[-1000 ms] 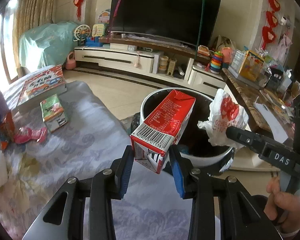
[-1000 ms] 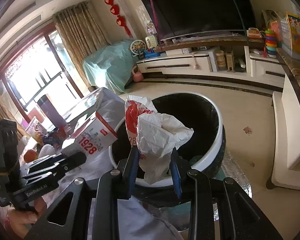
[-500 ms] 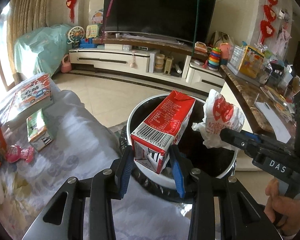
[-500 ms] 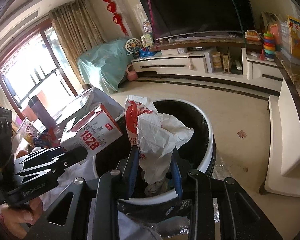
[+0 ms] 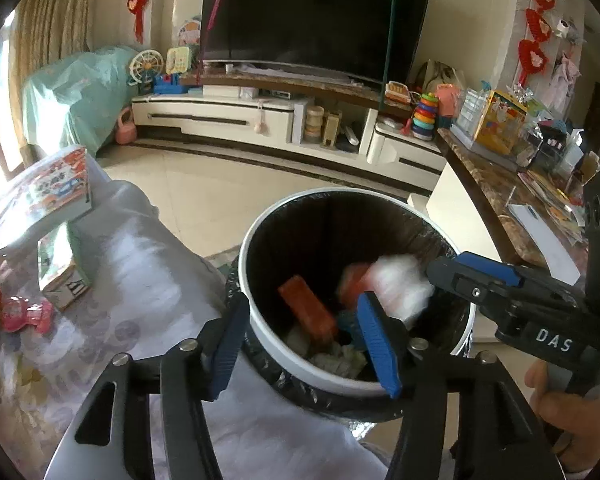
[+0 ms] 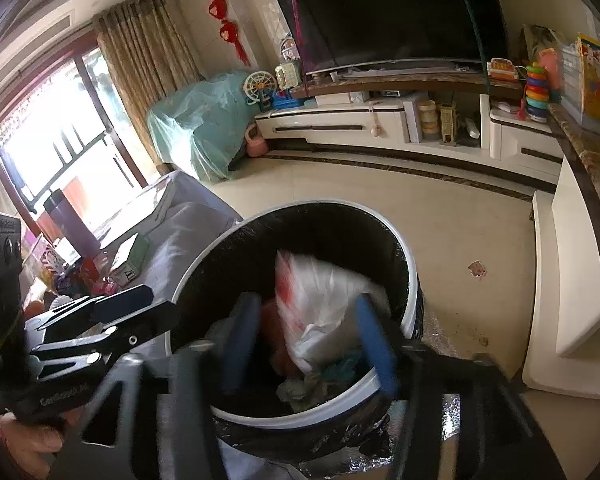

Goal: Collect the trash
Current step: 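Open both grippers above the bin to drop carton and bag, then move both grippers back to the yellow wrapper and white foam net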

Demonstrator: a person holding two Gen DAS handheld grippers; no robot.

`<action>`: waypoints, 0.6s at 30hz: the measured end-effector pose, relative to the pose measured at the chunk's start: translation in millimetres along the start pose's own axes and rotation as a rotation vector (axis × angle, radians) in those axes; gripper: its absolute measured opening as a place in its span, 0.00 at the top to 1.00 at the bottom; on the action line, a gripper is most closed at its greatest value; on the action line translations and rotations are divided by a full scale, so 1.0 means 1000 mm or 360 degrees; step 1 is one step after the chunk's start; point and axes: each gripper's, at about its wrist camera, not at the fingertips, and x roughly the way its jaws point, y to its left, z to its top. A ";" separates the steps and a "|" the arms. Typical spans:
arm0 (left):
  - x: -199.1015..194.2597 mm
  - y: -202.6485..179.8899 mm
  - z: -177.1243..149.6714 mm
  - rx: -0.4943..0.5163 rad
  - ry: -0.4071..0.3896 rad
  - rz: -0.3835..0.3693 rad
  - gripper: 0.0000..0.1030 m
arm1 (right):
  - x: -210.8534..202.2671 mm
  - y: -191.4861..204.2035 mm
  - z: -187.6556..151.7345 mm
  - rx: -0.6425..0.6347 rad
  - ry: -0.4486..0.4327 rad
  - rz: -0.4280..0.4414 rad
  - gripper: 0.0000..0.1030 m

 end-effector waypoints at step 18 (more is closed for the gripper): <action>-0.092 0.074 -0.105 -0.0370 -0.0084 0.0145 0.40 | -0.008 0.075 -0.031 -0.0061 0.0016 0.0234 0.21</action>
